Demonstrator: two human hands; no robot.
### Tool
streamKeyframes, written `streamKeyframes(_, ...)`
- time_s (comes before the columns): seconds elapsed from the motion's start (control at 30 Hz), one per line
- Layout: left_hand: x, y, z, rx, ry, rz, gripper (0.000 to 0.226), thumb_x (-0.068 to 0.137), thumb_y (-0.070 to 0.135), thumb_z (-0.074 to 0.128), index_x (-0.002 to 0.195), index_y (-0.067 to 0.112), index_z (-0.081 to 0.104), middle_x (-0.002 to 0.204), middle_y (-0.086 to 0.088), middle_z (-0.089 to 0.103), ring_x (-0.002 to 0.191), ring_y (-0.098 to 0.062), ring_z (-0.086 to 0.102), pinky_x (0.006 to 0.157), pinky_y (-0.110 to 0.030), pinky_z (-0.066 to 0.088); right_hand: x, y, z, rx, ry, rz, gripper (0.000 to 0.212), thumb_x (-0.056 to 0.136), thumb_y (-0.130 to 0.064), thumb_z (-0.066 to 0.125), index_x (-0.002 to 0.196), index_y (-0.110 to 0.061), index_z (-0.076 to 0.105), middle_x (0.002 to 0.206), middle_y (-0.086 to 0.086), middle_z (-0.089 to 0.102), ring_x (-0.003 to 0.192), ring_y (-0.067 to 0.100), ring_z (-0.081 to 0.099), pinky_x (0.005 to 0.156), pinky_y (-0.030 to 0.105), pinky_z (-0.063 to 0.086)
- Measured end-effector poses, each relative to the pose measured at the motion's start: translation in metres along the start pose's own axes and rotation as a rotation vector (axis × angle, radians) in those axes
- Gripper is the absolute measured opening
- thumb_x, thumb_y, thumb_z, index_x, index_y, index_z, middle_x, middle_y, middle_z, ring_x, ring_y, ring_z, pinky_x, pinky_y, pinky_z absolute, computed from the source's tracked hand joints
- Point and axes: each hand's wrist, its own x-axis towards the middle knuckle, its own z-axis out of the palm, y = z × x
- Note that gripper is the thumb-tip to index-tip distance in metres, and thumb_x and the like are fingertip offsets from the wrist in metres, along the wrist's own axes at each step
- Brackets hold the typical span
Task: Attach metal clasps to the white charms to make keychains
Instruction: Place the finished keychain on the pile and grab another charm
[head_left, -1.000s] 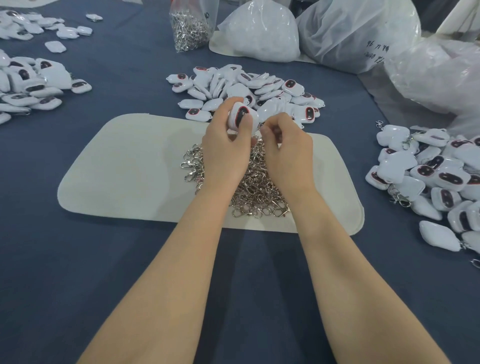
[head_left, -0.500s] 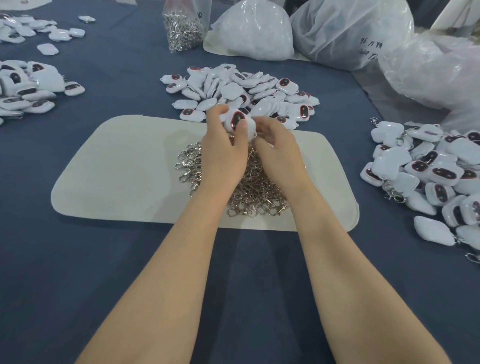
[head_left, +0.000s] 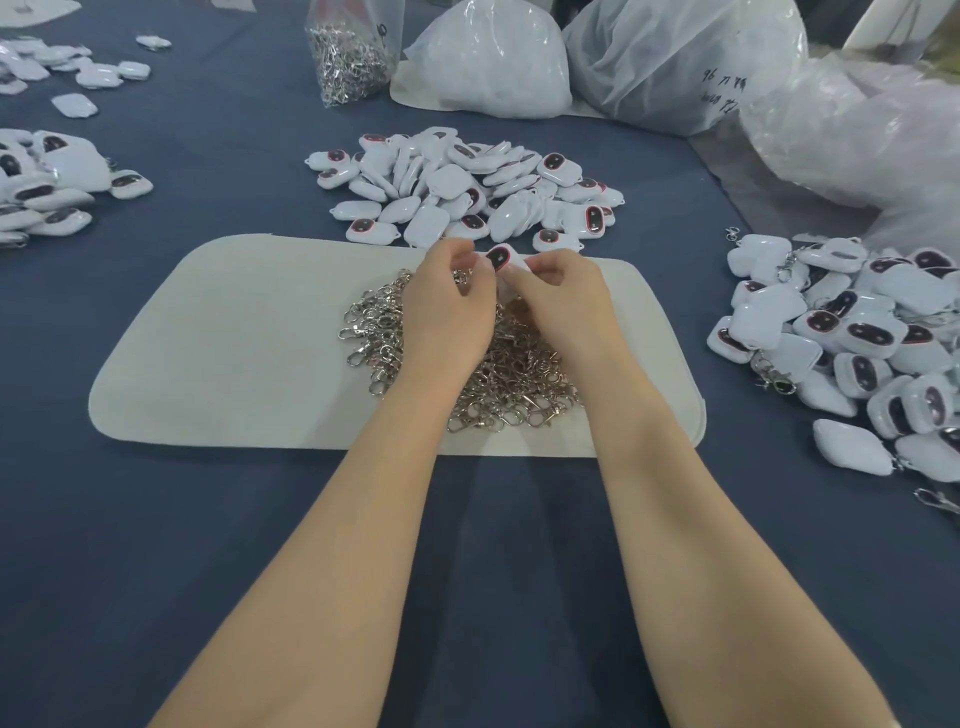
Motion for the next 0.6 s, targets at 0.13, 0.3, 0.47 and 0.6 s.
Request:
streamKeyframes(0.13,-0.004,0.010,0.012,-0.020,-0.026,0.024,0.027,0.096,0.019,0.049,0.120,0.015,0.059,0.104,0.012,0.056,0.079,0.011,0.049,0.066,-0.002,0.037,0.003,-0.002,-0.010,0.050,0.120,0.021,0.013,0.086,-0.026,0.063,0.097,-0.024,0.057,0.085,-0.002,0.065,0.068,0.011,0.061,0.059,0.026,0.050)
streamKeyframes(0.3,-0.016,0.040,0.048,-0.077,-0.140,0.062,0.027,0.096,0.017,0.047,0.119,0.011,0.059,0.115,0.000,0.062,0.091,-0.007,0.059,0.083,-0.019,0.046,0.004,-0.003,-0.036,0.039,0.308,0.009,0.010,0.089,-0.019,0.054,0.085,-0.027,0.057,0.093,0.001,0.069,0.084,0.019,0.065,0.076,0.034,0.052)
streamKeyframes(0.47,-0.025,0.066,0.098,-0.169,-0.232,0.021,0.025,0.096,0.019,0.049,0.114,0.009,0.063,0.113,0.000,0.065,0.093,-0.005,0.055,0.079,-0.012,0.038,-0.002,0.006,-0.078,0.014,0.564,-0.013,0.004,0.092,-0.023,0.054,0.090,-0.023,0.057,0.088,-0.005,0.067,0.083,0.012,0.063,0.077,0.020,0.047)
streamKeyframes(0.6,-0.039,0.085,0.141,-0.284,-0.402,-0.024,0.026,0.097,0.024,0.046,0.092,0.014,0.070,0.088,0.003,0.068,0.085,-0.010,0.062,0.075,-0.022,0.046,-0.007,0.019,-0.116,0.057,0.714,0.014,0.022,0.093,-0.015,0.050,0.113,-0.013,0.059,0.109,0.003,0.065,0.101,0.016,0.061,0.088,0.027,0.047)
